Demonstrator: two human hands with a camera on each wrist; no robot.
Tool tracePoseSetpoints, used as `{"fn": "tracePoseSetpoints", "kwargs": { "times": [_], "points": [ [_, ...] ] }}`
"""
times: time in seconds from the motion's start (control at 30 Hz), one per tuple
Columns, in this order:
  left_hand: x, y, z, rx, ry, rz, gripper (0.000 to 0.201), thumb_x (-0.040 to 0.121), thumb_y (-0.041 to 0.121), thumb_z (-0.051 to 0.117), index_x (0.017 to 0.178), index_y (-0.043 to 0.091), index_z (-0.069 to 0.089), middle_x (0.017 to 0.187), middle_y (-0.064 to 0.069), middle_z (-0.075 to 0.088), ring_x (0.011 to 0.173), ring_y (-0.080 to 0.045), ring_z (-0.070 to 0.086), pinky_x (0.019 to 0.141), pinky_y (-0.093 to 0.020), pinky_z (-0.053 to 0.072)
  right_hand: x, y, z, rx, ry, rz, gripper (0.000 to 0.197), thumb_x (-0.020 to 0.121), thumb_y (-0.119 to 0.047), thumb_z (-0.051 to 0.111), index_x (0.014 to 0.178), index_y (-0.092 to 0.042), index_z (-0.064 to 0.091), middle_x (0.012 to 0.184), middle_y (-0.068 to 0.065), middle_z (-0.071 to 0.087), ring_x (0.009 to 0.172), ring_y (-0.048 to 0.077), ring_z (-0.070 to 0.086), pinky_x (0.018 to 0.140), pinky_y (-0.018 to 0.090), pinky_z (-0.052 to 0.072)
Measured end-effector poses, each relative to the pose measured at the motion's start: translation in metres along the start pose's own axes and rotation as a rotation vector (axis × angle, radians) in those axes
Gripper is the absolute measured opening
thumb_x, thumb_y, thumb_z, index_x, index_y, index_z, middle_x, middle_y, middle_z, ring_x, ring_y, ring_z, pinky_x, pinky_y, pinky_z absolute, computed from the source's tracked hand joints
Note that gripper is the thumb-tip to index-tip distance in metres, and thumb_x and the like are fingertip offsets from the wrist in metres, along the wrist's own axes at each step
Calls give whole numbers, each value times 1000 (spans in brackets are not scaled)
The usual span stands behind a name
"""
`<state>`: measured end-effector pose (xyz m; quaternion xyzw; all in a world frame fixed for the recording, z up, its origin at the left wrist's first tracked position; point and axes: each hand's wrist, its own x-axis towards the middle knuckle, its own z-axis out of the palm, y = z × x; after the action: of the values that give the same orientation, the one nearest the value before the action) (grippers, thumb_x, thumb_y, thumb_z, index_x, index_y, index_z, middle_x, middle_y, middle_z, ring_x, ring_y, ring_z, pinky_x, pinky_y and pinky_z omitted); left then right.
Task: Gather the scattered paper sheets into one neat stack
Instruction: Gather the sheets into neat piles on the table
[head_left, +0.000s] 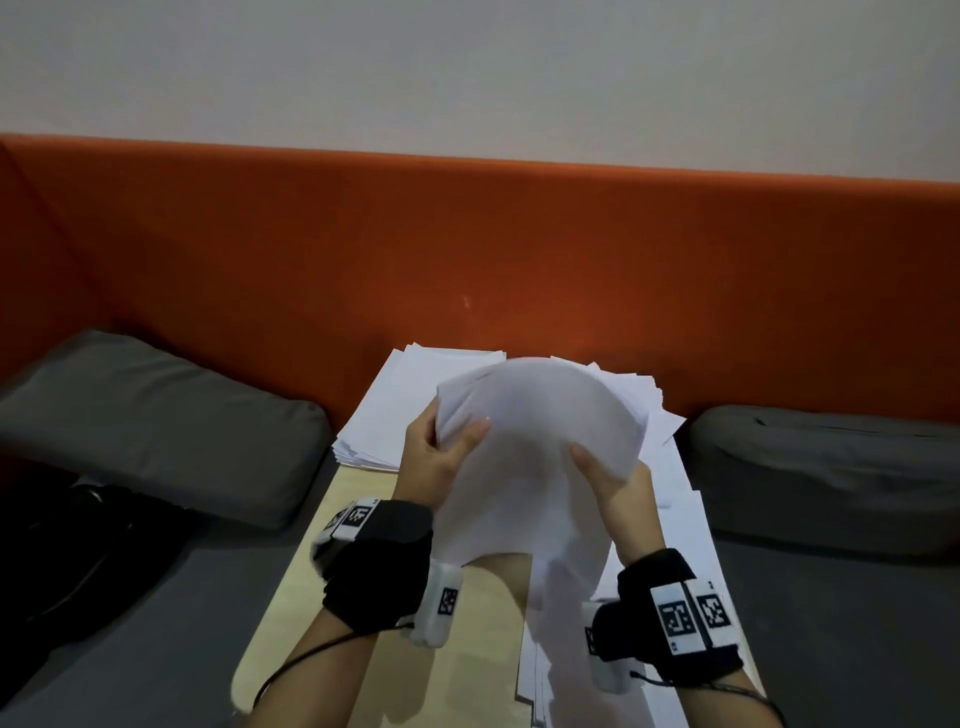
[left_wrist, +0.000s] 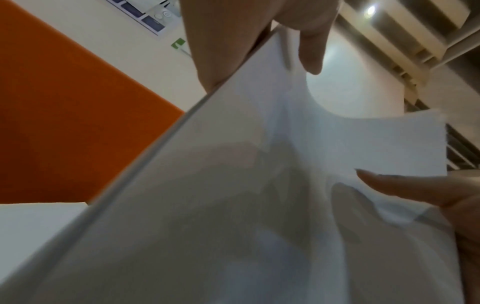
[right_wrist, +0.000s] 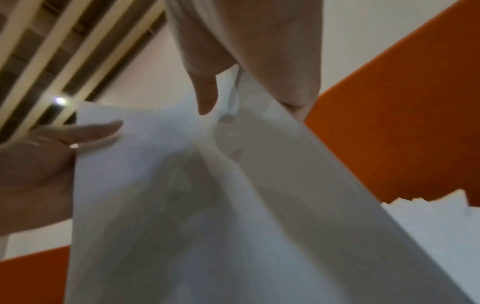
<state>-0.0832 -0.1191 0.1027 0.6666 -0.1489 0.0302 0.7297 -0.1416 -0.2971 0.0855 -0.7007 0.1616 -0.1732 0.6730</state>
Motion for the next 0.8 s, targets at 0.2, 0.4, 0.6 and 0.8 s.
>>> {"fn": "tracePoseSetpoints", "kwargs": {
  "times": [0.2, 0.4, 0.6, 0.8],
  "points": [
    [-3, -19, -14, -10, -60, -117, 47, 46, 50, 69, 86, 28, 62, 78, 11, 70, 76, -2, 66, 64, -20, 55, -3, 34, -6, 103, -36, 135, 9, 82, -14, 69, 82, -20, 62, 83, 1, 67, 76, 15, 63, 65, 25, 48],
    [0, -41, -34, -64, -20, -155, 90, 27, 78, 75, 90, 15, 60, 73, 16, 72, 69, 3, 66, 60, -13, 51, -2, 53, -27, 134, -116, 171, 16, 71, -12, 78, 83, -11, 69, 76, -1, 75, 80, 24, 64, 61, 15, 53],
    [14, -32, -14, -116, 77, -140, 105, 8, 77, 74, 87, 9, 56, 62, 12, 69, 58, 8, 63, 53, -12, 51, 9, 40, -12, 121, -148, 103, 26, 71, 5, 75, 76, -18, 64, 72, -7, 69, 73, 16, 64, 72, 19, 53],
    [21, -29, -3, -14, 109, -152, 72, 44, 45, 85, 101, 10, 57, 84, 3, 63, 81, -18, 62, 62, -19, 50, 17, 43, -7, 106, -77, 99, 22, 75, -4, 74, 81, -21, 62, 81, -3, 68, 79, 16, 63, 76, 26, 49]
  ]
}}
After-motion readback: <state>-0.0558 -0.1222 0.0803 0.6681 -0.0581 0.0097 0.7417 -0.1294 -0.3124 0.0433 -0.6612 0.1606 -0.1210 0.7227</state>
